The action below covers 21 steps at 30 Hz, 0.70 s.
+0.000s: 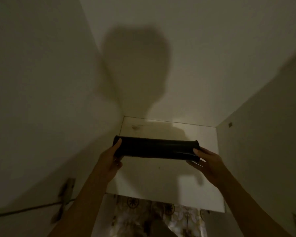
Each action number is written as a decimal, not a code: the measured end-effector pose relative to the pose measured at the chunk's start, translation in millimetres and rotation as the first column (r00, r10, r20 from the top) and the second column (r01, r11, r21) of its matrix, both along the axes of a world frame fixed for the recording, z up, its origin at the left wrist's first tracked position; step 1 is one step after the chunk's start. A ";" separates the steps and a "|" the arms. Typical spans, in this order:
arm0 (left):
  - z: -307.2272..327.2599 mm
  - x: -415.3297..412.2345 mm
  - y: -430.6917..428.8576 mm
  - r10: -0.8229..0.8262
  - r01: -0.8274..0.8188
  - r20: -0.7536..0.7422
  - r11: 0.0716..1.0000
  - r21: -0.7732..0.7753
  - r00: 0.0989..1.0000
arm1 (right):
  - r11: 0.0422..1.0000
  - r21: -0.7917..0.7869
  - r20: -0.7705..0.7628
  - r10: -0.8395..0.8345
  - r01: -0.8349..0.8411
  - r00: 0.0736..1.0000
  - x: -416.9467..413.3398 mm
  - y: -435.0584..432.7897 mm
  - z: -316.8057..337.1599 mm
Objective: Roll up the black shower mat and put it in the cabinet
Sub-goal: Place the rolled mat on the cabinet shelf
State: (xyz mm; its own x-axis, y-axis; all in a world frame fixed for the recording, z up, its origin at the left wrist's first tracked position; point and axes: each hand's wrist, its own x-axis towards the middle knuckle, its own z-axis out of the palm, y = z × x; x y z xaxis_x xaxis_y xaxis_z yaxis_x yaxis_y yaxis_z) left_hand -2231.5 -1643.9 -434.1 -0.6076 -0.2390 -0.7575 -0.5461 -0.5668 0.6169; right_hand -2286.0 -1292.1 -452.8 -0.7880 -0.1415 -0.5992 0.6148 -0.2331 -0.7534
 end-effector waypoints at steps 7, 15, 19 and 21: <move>-75.4 -77.2 -26.7 0.146 -0.151 0.119 0.988 0.031 0.982 | 1.000 0.032 0.058 -0.003 0.001 0.998 -77.3 -45.2 -77.6; -225.7 -197.4 -50.7 0.351 -0.363 0.100 0.919 0.153 0.931 | 0.982 0.009 0.162 -0.187 0.188 0.969 -179.9 -95.6 -220.2; -267.7 -239.6 -58.6 0.394 -0.397 0.048 0.904 0.158 0.918 | 0.965 0.040 0.109 -0.262 0.259 0.959 -218.3 -119.9 -251.5; -302.9 -252.3 -63.2 0.410 -0.414 0.061 0.902 0.119 0.910 | 0.954 0.056 0.126 -0.300 0.295 0.946 -224.6 -132.7 -287.8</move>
